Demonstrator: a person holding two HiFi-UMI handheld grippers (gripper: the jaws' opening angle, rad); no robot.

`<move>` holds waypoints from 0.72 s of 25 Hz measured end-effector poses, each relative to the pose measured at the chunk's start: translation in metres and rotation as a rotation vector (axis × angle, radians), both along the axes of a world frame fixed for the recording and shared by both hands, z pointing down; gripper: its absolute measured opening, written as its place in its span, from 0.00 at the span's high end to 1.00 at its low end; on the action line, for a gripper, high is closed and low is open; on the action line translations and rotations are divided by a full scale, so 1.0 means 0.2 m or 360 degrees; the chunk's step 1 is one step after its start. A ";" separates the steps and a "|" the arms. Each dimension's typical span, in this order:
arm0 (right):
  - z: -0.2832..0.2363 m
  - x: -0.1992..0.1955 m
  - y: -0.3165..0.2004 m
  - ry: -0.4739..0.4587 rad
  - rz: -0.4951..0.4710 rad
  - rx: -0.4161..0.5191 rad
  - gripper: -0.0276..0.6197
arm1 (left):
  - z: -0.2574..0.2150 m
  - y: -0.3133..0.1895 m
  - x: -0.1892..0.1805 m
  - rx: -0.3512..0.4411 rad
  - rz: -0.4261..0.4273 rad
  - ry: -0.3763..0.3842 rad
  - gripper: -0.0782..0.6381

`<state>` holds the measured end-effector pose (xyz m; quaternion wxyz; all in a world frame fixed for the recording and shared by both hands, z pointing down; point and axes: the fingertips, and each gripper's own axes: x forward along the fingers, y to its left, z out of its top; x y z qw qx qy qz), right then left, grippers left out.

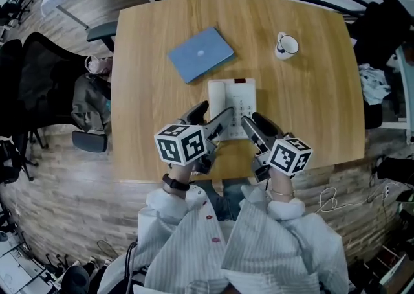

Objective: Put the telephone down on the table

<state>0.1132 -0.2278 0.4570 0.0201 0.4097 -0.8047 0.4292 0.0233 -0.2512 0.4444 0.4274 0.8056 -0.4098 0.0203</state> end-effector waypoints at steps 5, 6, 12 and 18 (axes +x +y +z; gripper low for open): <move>-0.22 -0.07 0.03 -0.0043 -0.0073 0.0151 0.63 | -0.25 0.01 0.02 0.0152 -0.0009 0.0079 0.36; -0.26 -0.07 0.03 -0.0049 -0.0074 0.0178 0.66 | -0.30 0.01 0.03 0.0181 -0.0005 0.0092 0.36; -0.52 -0.11 0.05 -0.0057 -0.0135 0.0354 0.76 | -0.57 0.04 0.04 0.0354 0.0044 0.0162 0.43; -0.70 -0.14 0.07 -0.0072 -0.0200 0.0486 0.84 | -0.73 0.10 0.04 0.0470 0.0044 0.0179 0.55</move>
